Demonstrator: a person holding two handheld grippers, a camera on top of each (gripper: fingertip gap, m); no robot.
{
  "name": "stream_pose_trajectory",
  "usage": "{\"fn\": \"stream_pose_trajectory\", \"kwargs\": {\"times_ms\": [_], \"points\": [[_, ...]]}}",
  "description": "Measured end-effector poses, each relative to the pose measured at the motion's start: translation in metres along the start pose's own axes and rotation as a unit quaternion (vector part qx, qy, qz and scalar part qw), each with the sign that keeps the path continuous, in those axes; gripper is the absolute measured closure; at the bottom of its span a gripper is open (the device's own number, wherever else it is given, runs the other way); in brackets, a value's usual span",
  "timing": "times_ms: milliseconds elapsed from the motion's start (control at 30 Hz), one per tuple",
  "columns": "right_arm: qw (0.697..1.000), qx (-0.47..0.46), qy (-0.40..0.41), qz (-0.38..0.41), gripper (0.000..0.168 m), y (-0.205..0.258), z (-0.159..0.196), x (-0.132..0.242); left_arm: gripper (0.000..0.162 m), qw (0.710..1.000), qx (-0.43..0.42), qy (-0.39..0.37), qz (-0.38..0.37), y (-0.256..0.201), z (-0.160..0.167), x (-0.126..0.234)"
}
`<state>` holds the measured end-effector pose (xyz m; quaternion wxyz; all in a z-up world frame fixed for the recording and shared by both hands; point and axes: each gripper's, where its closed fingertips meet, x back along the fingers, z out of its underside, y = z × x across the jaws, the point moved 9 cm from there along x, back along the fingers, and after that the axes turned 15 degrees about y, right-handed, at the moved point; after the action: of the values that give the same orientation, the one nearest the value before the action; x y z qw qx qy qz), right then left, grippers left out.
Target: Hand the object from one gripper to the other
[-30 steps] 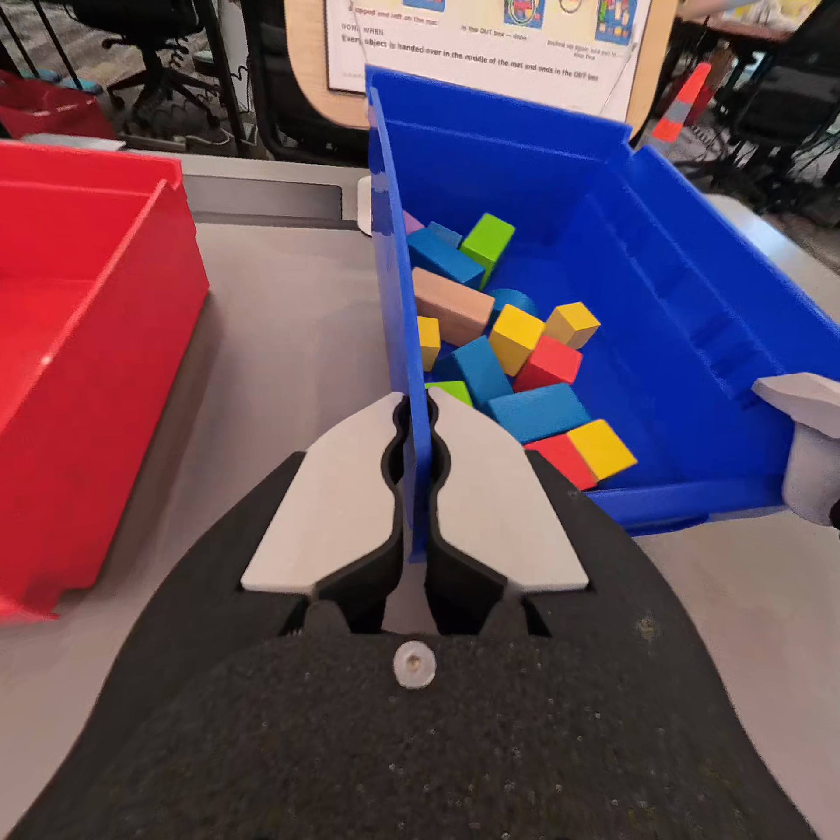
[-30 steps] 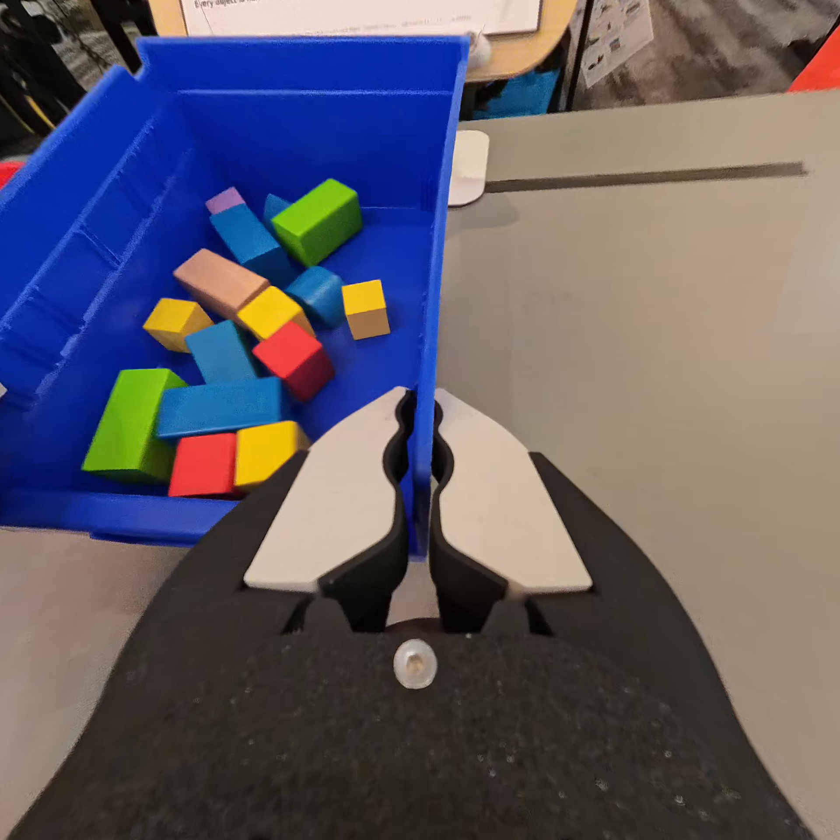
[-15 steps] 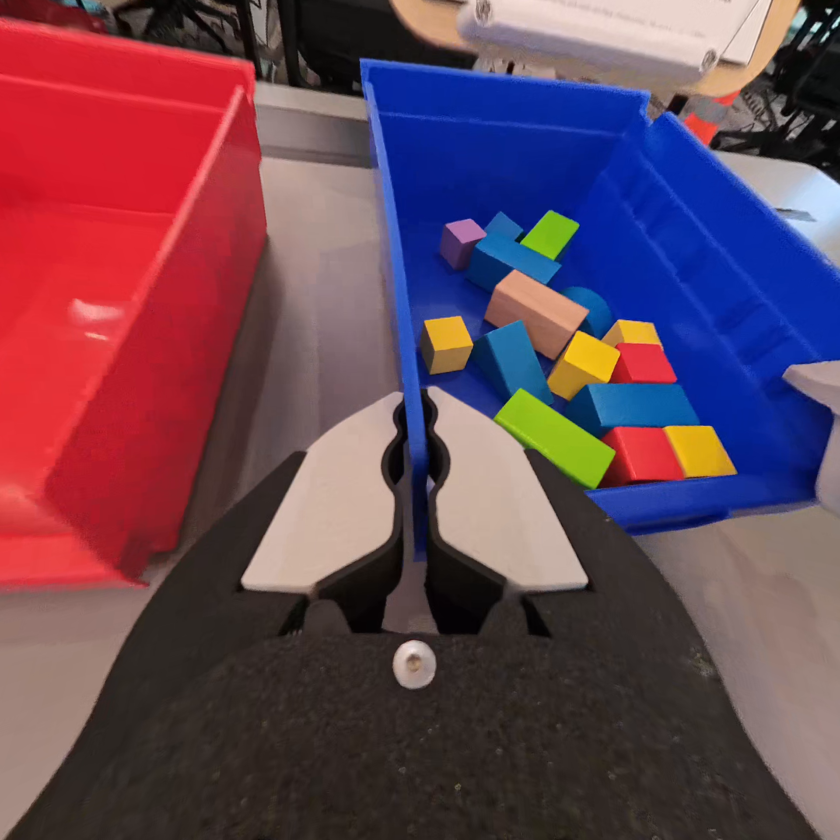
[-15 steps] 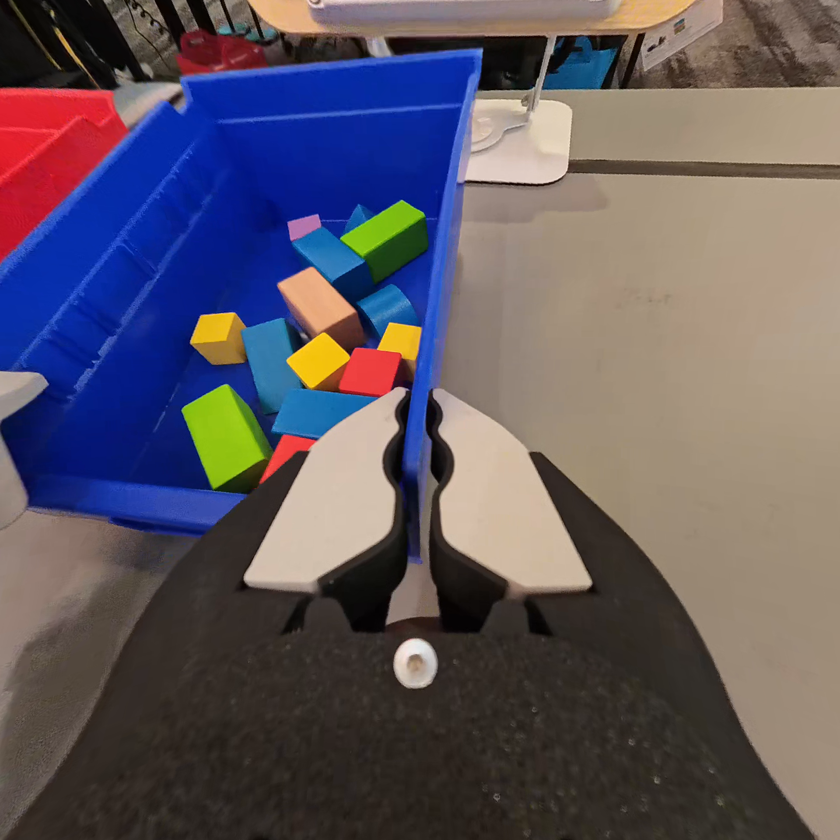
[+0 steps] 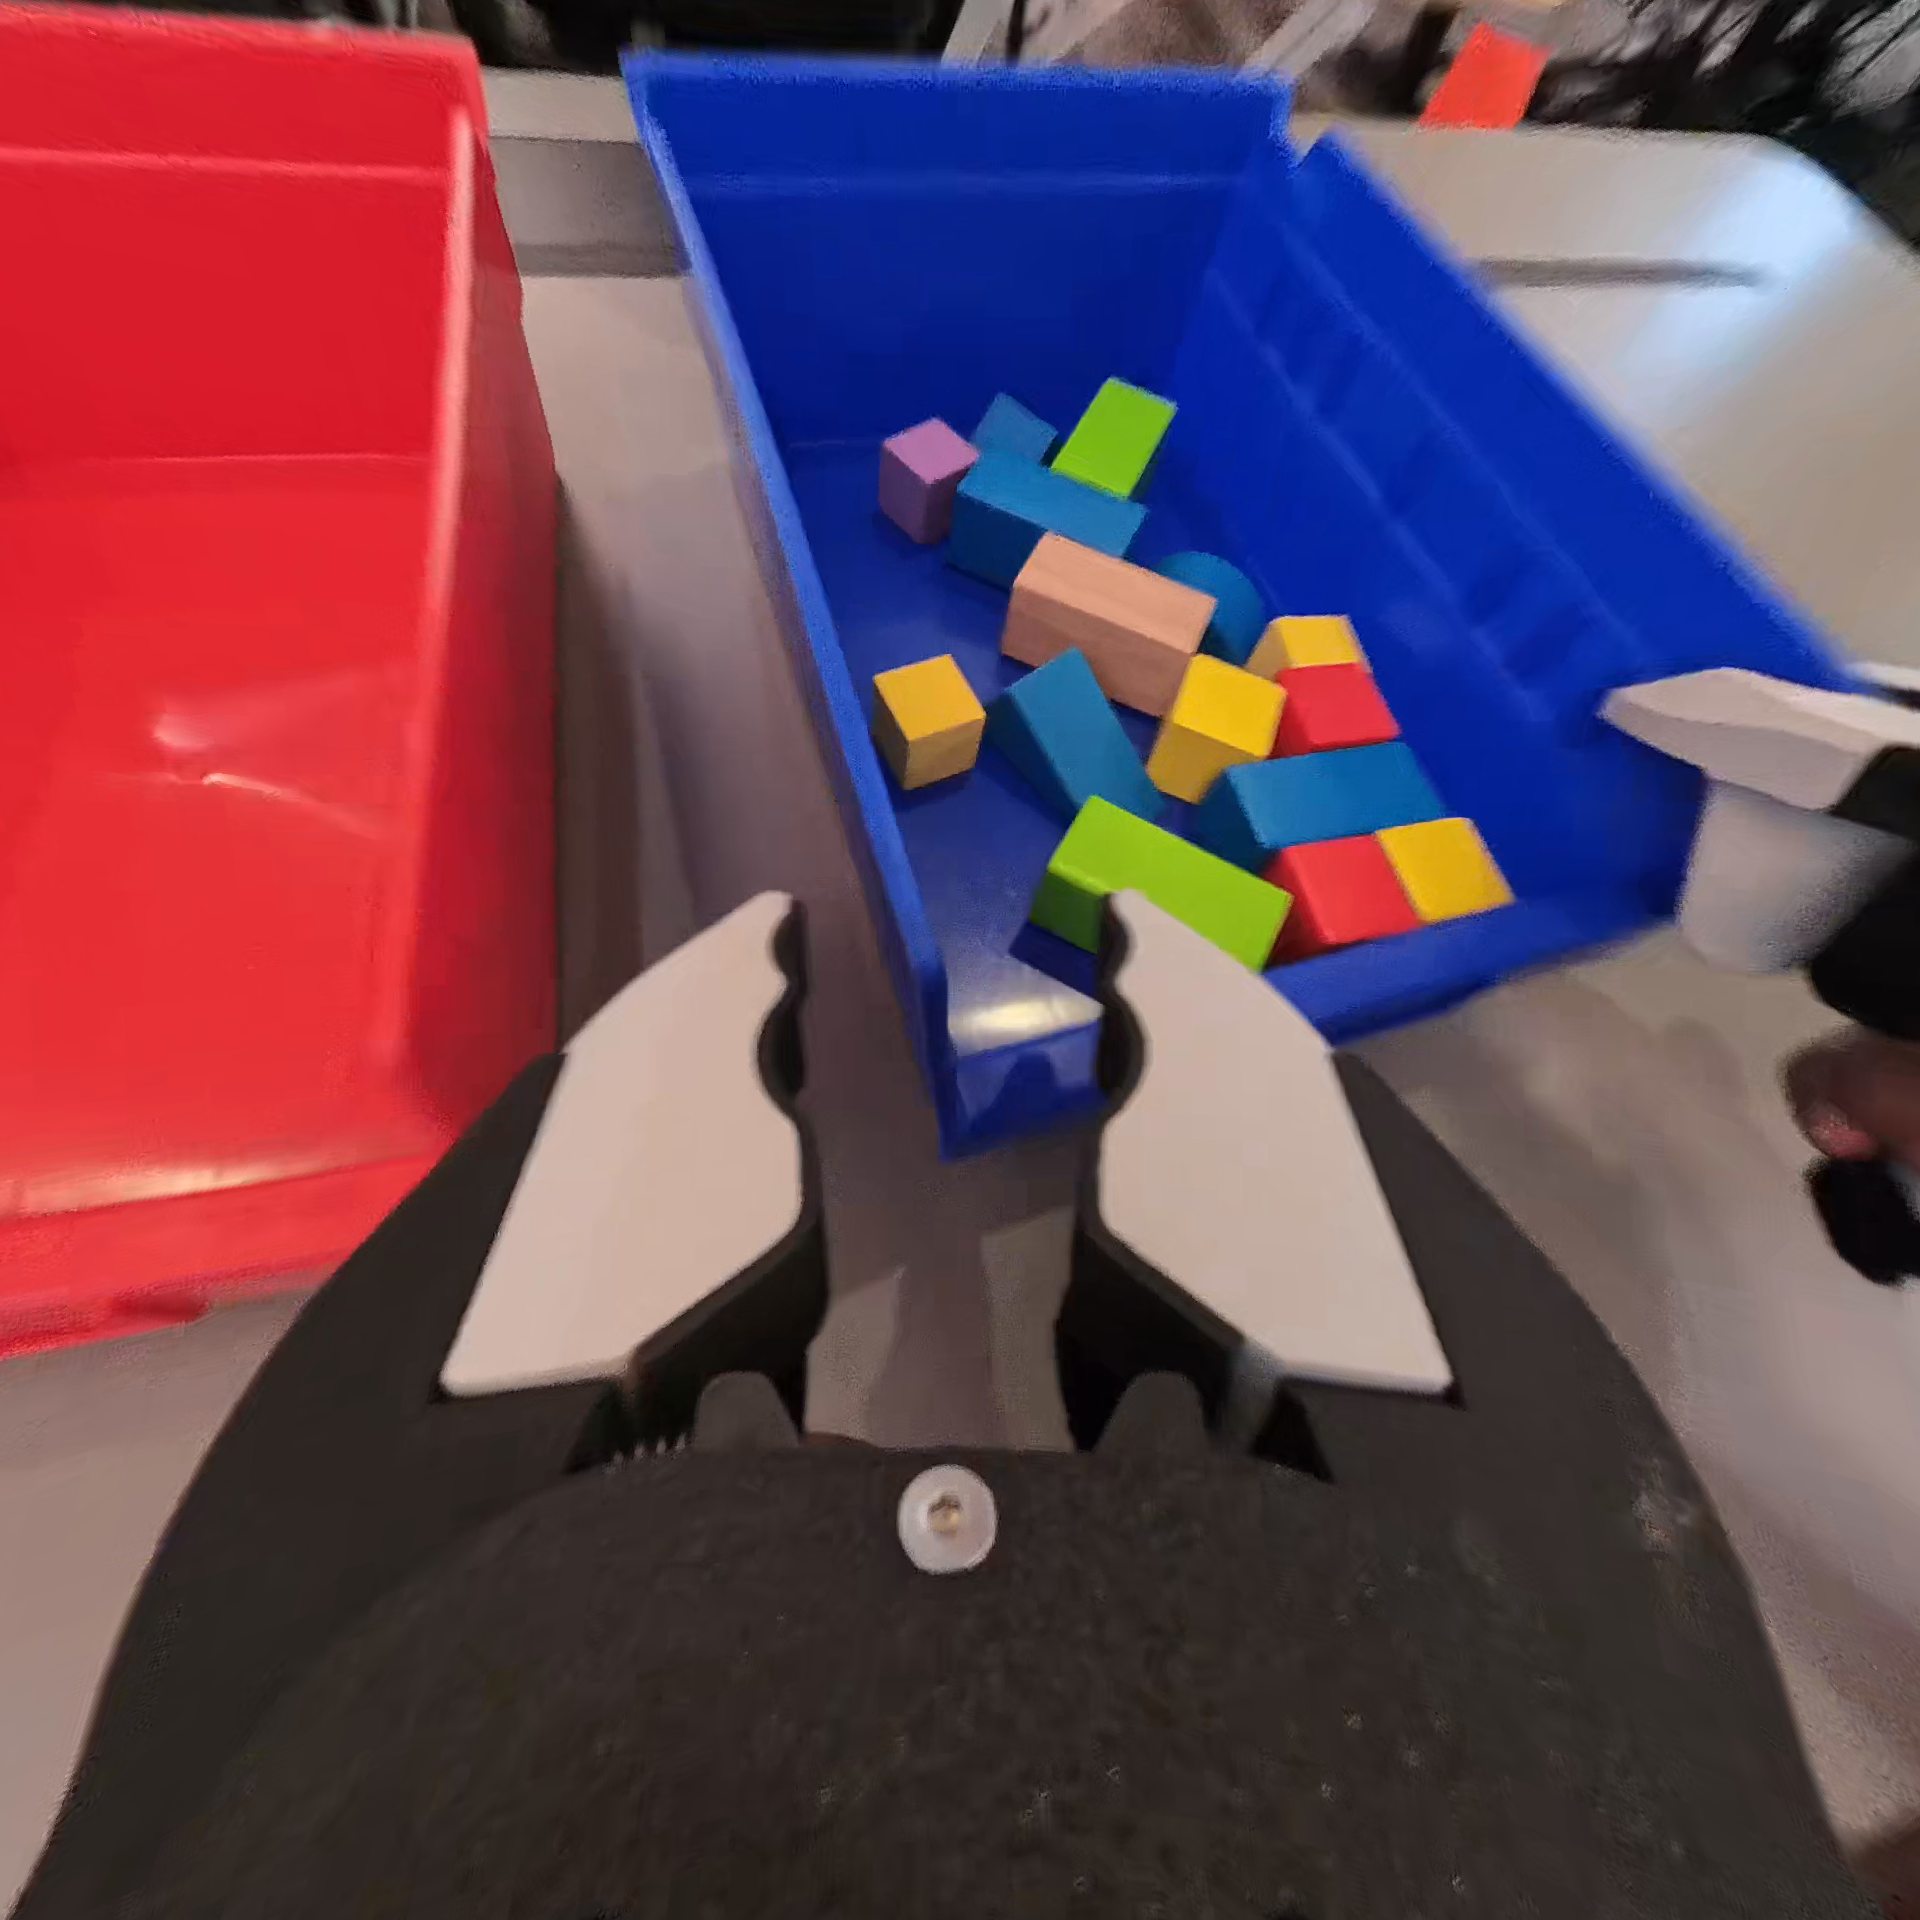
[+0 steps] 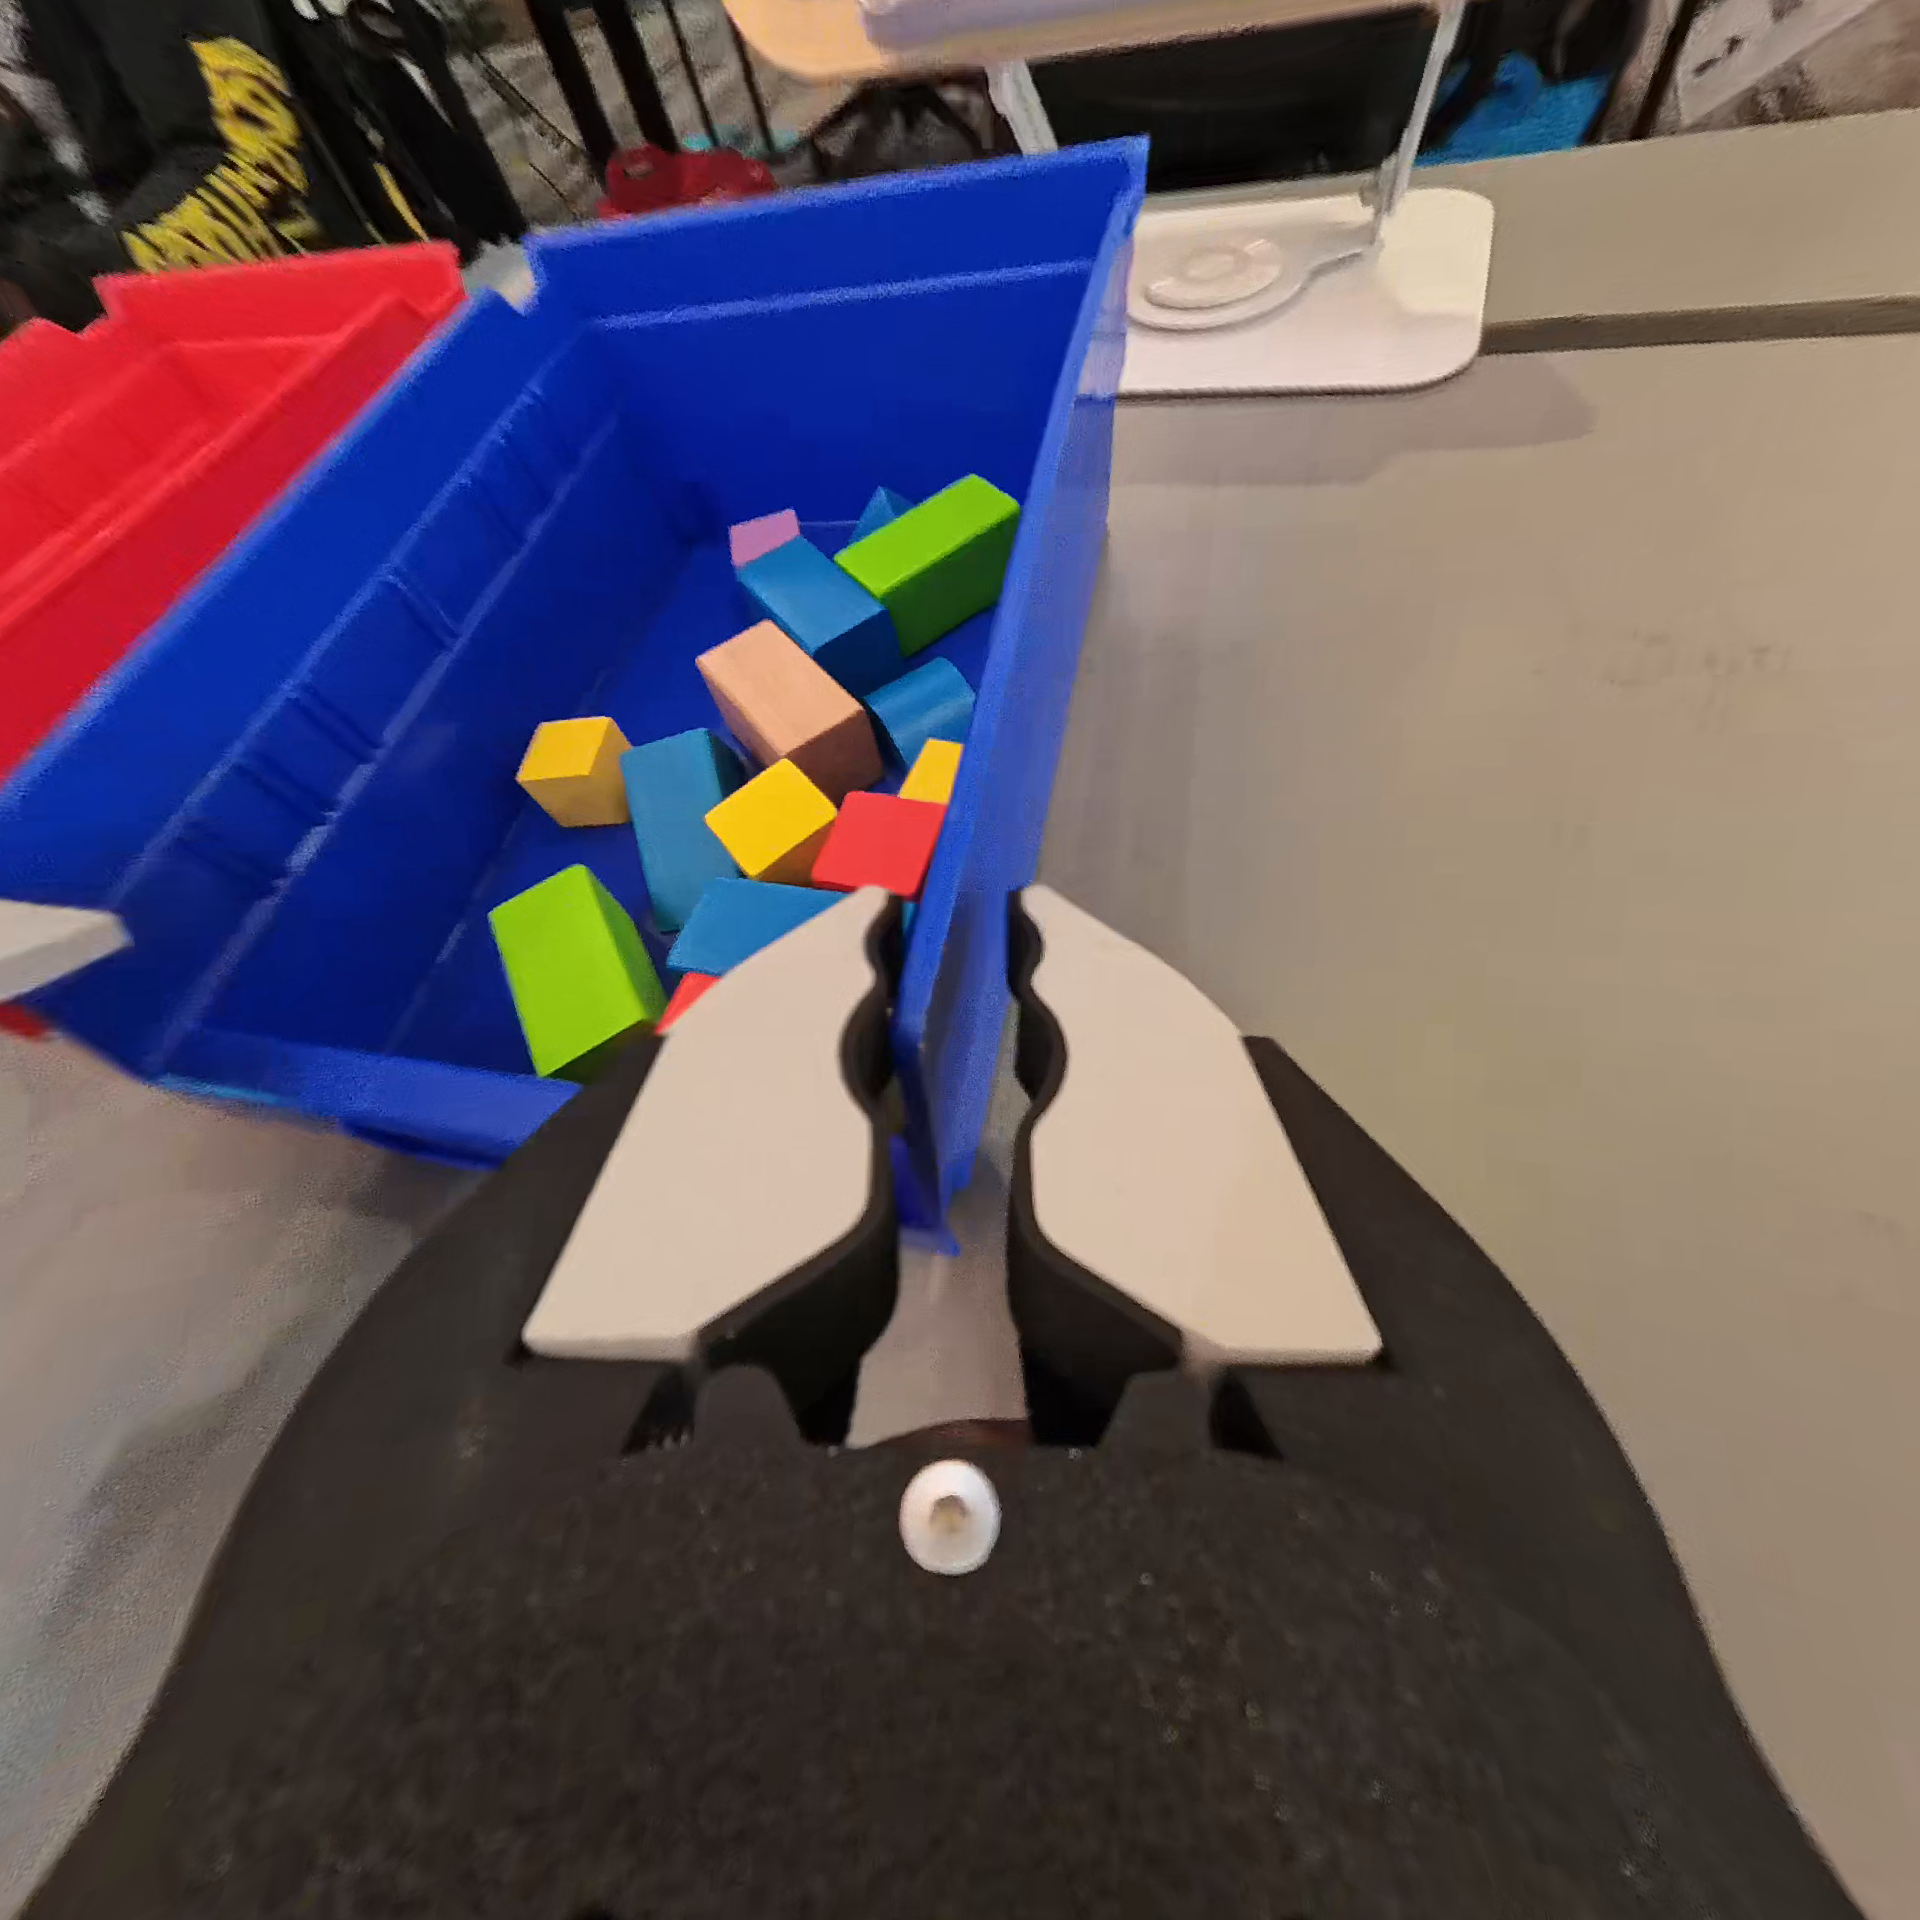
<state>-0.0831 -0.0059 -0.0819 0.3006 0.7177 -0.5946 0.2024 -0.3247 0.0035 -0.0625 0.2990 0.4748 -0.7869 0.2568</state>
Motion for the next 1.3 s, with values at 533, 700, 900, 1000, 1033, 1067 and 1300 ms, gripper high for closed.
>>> {"fn": "stream_pose_trajectory", "kwargs": {"times_ms": [533,700,900,1000,1033,1067,1300], "points": [[0.922,0.303,-0.007,-0.239,0.12,0.135,0.025,0.025,0.099,0.993,0.104,0.044,-0.04,0.265,0.021,0.041],[0.947,0.235,0.024,-0.219,0.102,0.183,0.028,-0.008,0.157,0.992,0.103,0.04,-0.063,0.262,0.021,0.032],[0.968,0.204,-0.003,-0.143,0.098,0.211,0.033,-0.023,0.159,0.977,0.142,0.036,-0.158,0.22,0.07,0.07],[0.976,0.195,0.009,-0.101,0.102,0.223,0.033,-0.033,0.158,0.967,0.171,0.019,-0.186,0.196,0.1,0.094],[0.976,0.194,0.017,-0.094,0.109,0.228,0.034,-0.037,0.158,0.965,0.179,0.015,-0.191,0.191,0.109,0.101],[0.975,0.201,0.026,-0.09,0.114,0.232,0.036,-0.039,0.158,0.964,0.189,0.008,-0.188,0.188,0.116,0.108],[0.964,0.249,-0.021,-0.085,0.162,0.259,0.038,-0.006,0.158,0.957,0.195,-0.038,-0.212,0.156,0.146,0.148]]}}
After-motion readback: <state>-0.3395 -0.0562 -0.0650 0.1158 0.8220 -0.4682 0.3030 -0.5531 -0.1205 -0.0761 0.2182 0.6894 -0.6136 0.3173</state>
